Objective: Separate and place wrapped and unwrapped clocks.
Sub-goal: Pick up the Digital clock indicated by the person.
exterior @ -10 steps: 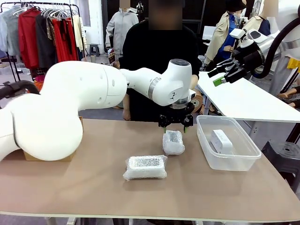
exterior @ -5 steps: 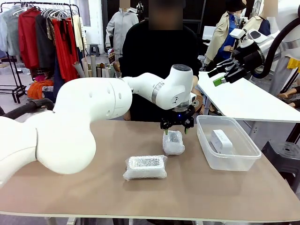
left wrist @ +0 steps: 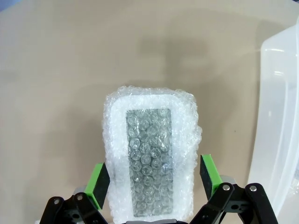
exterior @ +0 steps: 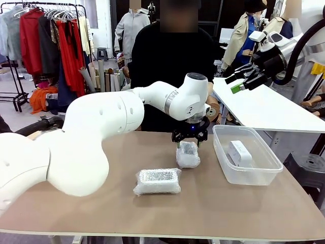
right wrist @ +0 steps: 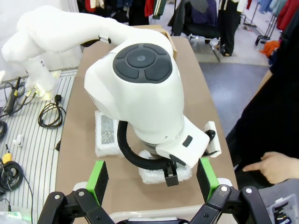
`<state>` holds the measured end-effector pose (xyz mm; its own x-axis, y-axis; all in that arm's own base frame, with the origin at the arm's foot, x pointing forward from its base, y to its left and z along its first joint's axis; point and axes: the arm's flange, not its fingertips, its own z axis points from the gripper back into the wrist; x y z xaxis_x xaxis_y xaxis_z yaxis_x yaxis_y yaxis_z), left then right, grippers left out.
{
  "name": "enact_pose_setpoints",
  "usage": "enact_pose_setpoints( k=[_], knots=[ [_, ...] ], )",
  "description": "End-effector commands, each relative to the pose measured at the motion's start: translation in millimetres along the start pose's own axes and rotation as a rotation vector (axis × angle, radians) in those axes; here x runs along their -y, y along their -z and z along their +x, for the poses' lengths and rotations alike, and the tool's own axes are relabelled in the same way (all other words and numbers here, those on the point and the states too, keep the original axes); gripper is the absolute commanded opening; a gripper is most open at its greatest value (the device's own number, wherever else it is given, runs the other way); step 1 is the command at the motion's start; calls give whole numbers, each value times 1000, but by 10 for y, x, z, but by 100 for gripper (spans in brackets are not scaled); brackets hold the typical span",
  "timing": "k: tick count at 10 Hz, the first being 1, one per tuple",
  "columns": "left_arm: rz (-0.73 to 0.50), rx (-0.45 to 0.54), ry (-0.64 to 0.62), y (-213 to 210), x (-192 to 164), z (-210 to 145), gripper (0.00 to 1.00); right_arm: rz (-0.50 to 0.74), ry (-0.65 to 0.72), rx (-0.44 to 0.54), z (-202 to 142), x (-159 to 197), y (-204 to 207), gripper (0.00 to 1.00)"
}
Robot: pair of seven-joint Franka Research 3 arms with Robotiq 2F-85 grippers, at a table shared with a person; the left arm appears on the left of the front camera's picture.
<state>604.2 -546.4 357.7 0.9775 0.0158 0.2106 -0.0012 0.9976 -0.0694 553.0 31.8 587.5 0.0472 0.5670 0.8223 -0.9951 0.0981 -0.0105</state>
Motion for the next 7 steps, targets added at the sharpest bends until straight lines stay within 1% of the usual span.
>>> enact_pose_setpoints(
  k=[1, 7],
  knots=[
    [30, -3, -12, 28, 251, 249, 100, -4, -15, 2, 2, -13, -7, 100],
    [34, -47, 22, 211, 305, 275, 100, -4, -15, 2, 2, -13, -7, 100]
  ],
)
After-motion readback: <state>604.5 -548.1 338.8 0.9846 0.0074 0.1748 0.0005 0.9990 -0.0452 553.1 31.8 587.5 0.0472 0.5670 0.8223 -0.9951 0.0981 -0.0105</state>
